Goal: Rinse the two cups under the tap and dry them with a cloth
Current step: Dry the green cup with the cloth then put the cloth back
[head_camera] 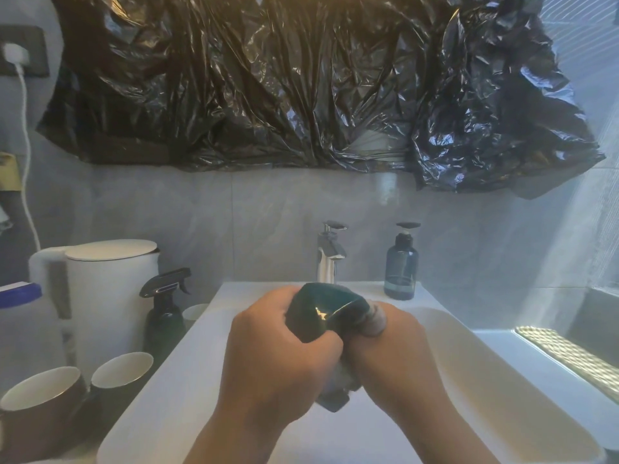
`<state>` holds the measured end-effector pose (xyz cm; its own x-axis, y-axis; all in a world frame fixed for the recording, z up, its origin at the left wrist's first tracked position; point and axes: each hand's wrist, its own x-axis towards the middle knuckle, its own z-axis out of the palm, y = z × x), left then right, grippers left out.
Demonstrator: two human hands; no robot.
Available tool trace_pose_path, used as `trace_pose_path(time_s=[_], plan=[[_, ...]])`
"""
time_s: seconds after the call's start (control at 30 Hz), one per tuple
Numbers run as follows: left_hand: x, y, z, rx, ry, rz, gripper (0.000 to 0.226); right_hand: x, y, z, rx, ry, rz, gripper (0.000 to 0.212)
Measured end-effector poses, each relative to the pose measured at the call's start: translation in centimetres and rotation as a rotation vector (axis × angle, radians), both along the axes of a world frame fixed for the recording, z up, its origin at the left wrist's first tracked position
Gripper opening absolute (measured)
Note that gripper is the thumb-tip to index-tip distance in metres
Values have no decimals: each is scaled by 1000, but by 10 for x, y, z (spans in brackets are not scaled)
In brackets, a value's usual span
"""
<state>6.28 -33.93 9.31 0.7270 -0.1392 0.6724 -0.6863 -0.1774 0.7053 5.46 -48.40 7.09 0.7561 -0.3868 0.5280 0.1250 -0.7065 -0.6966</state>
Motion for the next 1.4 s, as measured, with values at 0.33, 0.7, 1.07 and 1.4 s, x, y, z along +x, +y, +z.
trace_pose_path(time_s=[0.33,0.7,1.07,1.4], plan=[[10,0,-4,118,122,-93,22,-6,-1,6,-556,-86,-111,36],[9,4,-1,46,104,-52,36,-7,5,6,-88,5,-81,25],[13,2,-6,169,161,-56,24,-1,-1,-4,-522,-218,-13,26],[15,0,-5,-238,193,-14,34,-16,-1,16,105,191,210,19]])
